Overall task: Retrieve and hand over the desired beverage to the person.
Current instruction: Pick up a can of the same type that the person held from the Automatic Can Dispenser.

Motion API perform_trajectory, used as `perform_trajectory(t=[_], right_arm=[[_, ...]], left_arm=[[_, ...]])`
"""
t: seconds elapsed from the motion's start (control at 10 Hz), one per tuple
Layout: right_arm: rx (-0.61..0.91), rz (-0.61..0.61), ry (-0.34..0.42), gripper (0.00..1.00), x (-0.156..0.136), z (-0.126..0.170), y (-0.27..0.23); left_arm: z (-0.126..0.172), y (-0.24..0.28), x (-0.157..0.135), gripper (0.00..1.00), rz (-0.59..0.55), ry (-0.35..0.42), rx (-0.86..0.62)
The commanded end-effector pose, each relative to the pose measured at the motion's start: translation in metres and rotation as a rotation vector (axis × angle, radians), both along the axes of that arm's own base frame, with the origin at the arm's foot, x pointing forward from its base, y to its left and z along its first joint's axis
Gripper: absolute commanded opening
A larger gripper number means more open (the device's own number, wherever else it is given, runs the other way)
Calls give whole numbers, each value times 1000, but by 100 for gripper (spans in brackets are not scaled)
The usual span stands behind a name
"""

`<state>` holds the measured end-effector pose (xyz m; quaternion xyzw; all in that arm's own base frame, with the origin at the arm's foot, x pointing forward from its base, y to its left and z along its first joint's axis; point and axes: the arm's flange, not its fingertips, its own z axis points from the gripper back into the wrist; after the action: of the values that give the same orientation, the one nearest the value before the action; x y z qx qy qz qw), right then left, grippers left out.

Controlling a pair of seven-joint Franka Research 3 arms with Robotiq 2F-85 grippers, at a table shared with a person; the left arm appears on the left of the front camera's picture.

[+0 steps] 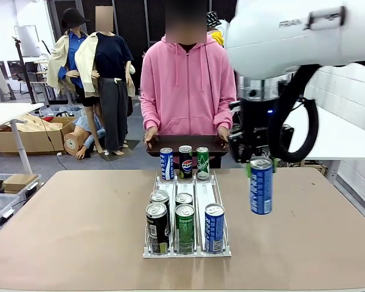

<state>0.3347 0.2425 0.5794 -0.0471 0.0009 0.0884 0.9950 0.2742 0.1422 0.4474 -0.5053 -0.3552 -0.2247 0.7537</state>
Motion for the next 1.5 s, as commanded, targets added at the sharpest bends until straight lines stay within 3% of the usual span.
perform_trajectory(t=[0.0, 0.3, 0.7, 1.1, 1.4], right_arm=[[5, 33, -11, 0, -14, 2, -52], [33, 87, 4, 0, -13, 0, -117], [82, 111, 5, 0, 16, 4, -181], [109, 137, -14, 0, 27, 8, -201], [112, 91, 15, 0, 22, 1, -201]], left_arm=[[2, 1, -2, 100, 0, -10, -14], [2, 1, -2, 100, 0, -10, -14], [2, 1, -2, 100, 0, -10, -14], [2, 1, -2, 100, 0, -10, -14], [2, 1, -2, 100, 0, -10, -14]])
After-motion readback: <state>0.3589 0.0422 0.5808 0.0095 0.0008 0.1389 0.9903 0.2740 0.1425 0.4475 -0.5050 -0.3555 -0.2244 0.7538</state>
